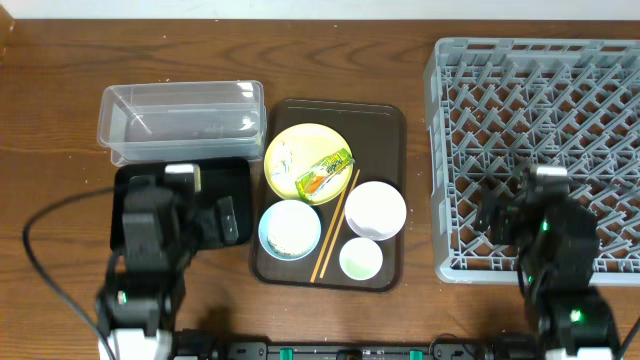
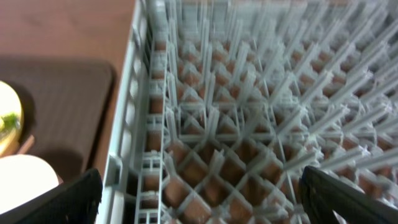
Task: Sort waste into correct bins and load items into the dishwasher rack
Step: 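Reach left gripper to the yellow plate and grasp the white tissue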
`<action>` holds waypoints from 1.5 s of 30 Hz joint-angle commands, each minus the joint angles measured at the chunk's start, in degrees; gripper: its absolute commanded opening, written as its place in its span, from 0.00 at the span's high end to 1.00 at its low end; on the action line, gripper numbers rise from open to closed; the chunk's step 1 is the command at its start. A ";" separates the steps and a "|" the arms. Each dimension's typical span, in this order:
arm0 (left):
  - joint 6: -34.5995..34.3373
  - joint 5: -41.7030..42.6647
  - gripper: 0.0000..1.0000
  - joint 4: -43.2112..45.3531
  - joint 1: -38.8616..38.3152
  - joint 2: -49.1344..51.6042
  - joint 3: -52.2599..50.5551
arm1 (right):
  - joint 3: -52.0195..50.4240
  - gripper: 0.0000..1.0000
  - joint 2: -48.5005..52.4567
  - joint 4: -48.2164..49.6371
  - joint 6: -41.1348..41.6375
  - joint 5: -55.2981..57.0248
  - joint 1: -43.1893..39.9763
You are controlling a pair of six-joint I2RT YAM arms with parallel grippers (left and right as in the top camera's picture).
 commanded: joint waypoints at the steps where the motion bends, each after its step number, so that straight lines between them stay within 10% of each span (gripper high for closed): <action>1: -0.50 3.56 0.05 -6.60 0.09 7.15 8.46 | 7.10 0.01 5.88 -5.49 0.72 0.42 1.07; 9: -3.80 4.26 0.05 -16.96 0.09 13.57 15.61 | 13.79 0.01 12.98 -13.49 0.72 -1.03 1.07; 45: -0.72 -7.65 0.30 14.86 -18.73 47.06 15.61 | 13.79 0.01 12.87 -12.44 0.70 -0.96 1.07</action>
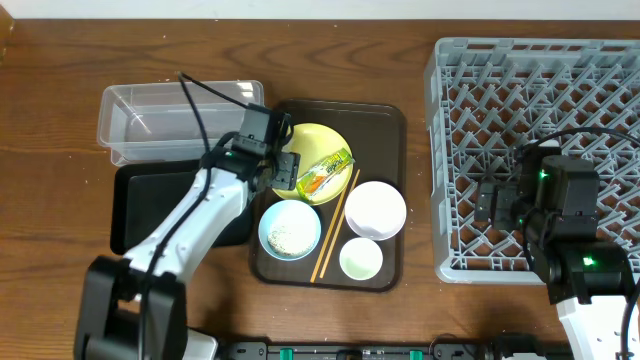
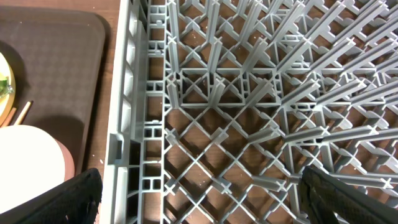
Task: Sort waste into correct bins and load items into the dishwasher rack
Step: 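Reach left gripper to the yellow plate and grasp the white tissue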
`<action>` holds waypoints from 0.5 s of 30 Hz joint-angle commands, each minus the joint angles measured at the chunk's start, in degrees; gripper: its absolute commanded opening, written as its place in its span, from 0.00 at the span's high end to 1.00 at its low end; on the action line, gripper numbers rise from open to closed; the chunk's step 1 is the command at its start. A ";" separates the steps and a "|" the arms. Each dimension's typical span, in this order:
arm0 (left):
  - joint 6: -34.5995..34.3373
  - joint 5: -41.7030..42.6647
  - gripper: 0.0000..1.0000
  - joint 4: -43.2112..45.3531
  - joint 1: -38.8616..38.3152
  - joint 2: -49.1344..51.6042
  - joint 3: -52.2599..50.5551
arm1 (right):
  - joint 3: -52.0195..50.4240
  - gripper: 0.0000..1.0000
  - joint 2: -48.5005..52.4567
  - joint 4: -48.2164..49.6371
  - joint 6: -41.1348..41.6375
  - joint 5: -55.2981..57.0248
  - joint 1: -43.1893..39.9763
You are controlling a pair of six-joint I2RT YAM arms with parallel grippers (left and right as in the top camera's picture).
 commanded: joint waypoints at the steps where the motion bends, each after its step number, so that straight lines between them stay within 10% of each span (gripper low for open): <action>1: 0.50 -1.25 0.31 0.81 -0.11 2.49 1.18 | 1.29 0.01 -0.17 -0.02 0.59 -0.20 1.07; 15: 0.52 -1.31 0.45 5.35 -2.40 8.76 1.18 | 1.29 0.01 -0.17 0.04 0.59 -0.20 1.07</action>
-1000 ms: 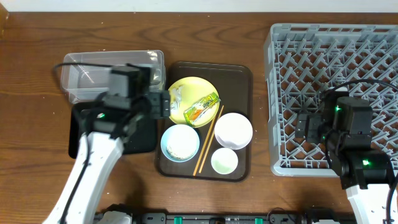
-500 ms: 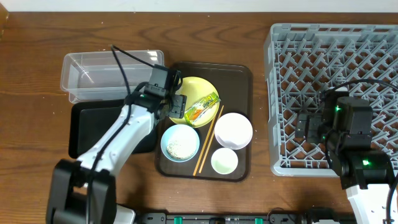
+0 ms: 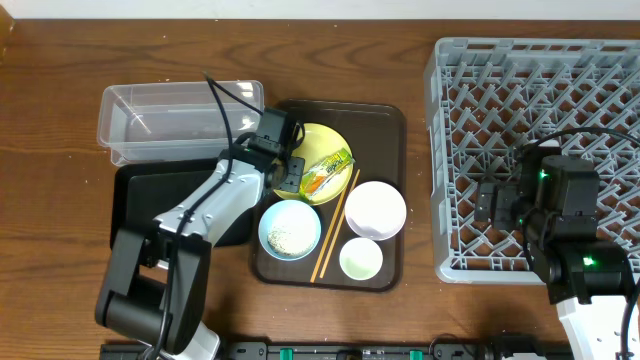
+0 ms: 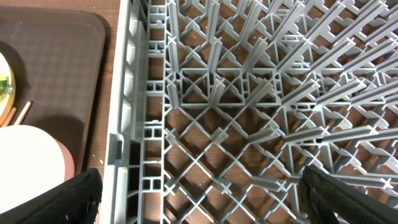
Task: Sort waste into correct bins and load items into the dishwasher rack
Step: 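Reach left gripper to the yellow plate and grasp the white tissue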
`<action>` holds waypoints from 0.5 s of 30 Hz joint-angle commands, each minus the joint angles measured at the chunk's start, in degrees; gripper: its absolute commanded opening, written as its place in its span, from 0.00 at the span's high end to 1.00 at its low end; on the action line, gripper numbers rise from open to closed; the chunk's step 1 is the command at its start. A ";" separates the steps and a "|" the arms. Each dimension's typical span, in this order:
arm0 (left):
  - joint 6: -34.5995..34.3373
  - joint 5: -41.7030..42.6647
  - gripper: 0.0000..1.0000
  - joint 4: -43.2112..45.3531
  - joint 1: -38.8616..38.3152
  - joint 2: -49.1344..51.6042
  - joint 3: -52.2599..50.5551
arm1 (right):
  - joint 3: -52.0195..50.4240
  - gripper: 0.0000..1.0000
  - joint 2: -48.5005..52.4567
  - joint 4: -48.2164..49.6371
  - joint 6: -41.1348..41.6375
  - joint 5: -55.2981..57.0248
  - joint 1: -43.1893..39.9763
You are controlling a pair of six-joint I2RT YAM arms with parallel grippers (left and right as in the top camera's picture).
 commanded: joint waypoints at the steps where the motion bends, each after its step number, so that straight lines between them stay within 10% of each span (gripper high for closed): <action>1: 0.52 -0.92 0.46 0.74 -0.70 0.81 1.18 | 1.31 0.01 -0.17 0.02 0.59 -0.20 1.07; 15: 0.55 -1.16 0.79 0.59 -0.70 3.19 1.18 | 1.31 0.01 -0.17 0.02 0.59 -0.17 1.07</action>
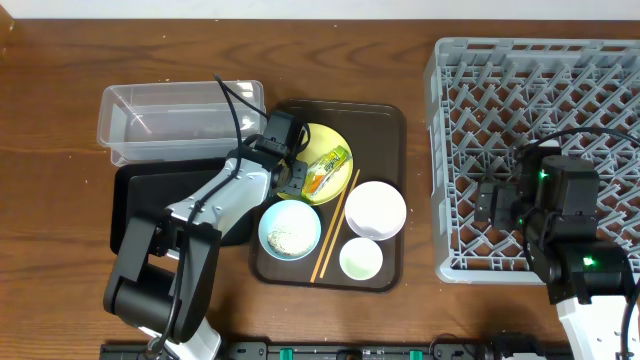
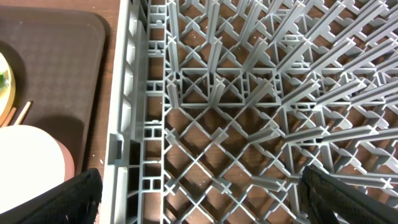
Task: Sort waste into correct bins and load items into the dishwasher rack
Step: 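Reach left gripper to the yellow plate and grasp the white tissue, then carry the tissue with left gripper and drop it into the clear bin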
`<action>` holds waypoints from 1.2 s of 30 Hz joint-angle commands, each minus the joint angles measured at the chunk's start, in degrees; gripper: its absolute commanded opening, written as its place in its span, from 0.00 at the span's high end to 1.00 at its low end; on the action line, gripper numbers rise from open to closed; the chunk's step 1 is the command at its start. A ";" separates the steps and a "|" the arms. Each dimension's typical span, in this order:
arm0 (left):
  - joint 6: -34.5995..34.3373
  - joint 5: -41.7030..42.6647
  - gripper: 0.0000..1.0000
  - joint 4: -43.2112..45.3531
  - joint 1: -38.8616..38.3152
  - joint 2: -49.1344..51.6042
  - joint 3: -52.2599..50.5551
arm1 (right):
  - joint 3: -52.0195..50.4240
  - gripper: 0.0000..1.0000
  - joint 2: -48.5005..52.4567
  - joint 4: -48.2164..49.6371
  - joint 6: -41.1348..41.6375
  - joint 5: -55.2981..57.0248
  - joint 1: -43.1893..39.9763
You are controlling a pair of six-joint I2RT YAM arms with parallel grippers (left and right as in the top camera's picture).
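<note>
A green snack wrapper (image 1: 328, 170) lies on the yellow plate (image 1: 300, 140) in the brown tray (image 1: 385, 120). My left gripper (image 1: 293, 175) is down at the wrapper's left end, and its fingers look open. The tray also holds a white bowl (image 1: 375, 208), a light blue bowl (image 1: 290, 228), a small green cup (image 1: 360, 260) and chopsticks (image 1: 335, 225). The grey dishwasher rack (image 1: 540, 100) stands at the right. My right gripper (image 2: 199, 202) hangs open and empty above the rack (image 2: 249, 93) near its left wall. The white bowl (image 2: 28, 155) shows at that view's left edge.
A clear plastic bin (image 1: 180, 120) sits at the back left, with a black bin (image 1: 150, 200) in front of it, partly under my left arm. The left arm's cable loops over the clear bin. Bare wooden table lies between the tray and the rack.
My left gripper has shifted a little to the right, closer to the wrapper's left end. The right arm and everything in the tray are where they were.
At first both arms stood low at the front, the left over the black bin, the right over the rack's front. Then the left arm was stretched out to the yellow plate. By now it has closed in on the wrapper, while the right hovers over the rack.
</note>
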 commanded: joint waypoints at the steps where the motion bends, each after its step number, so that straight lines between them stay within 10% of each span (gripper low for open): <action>1: 0.61 -0.72 0.81 -0.15 -0.07 0.00 1.18 | 1.29 0.01 -0.20 0.00 0.59 -0.17 1.07; 17: 0.59 -4.90 0.93 0.48 1.68 -20.61 1.18 | 1.29 0.01 -0.20 0.00 0.17 1.53 1.07; 28: -0.48 -9.68 0.92 11.08 11.91 -14.84 1.18 | 1.29 0.01 -0.20 -0.04 0.17 1.51 1.07; 36: -0.44 -9.46 0.45 12.04 12.76 -13.38 1.29 | 1.29 0.01 -0.20 -0.04 0.17 1.51 1.07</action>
